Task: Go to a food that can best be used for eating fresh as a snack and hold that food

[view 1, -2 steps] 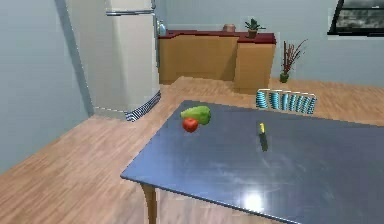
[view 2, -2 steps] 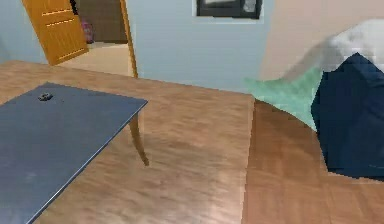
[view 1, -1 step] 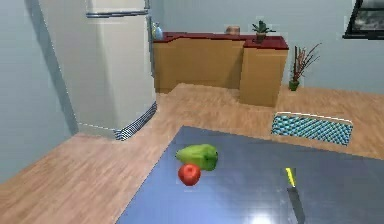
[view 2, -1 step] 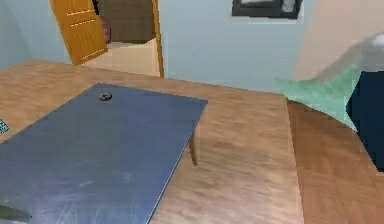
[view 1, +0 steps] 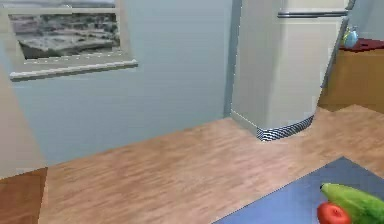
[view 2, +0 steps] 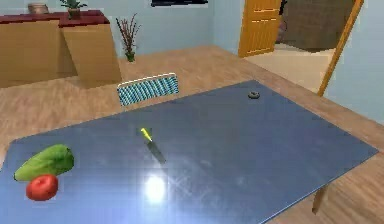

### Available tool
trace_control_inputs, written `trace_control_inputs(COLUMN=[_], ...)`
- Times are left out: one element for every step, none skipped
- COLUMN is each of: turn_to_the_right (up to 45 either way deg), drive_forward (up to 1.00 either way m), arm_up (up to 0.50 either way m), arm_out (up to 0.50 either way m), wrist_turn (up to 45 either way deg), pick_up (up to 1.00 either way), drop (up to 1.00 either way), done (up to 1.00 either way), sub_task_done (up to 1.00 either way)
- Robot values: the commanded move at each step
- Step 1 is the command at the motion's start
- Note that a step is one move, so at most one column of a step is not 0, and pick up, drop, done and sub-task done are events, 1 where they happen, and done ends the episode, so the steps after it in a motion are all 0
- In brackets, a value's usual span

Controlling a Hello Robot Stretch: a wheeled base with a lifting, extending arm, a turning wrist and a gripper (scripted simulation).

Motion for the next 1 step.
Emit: trace_control_inputs(turn_to_the_right=[-39.0], drive_forward=[0.0], arm_up=[0.0], arm_out=[0.0], wrist_turn=[0.0], pick_up=[0.0], drop=[0.0], done=[0.0], sub_task_done=[0.0])
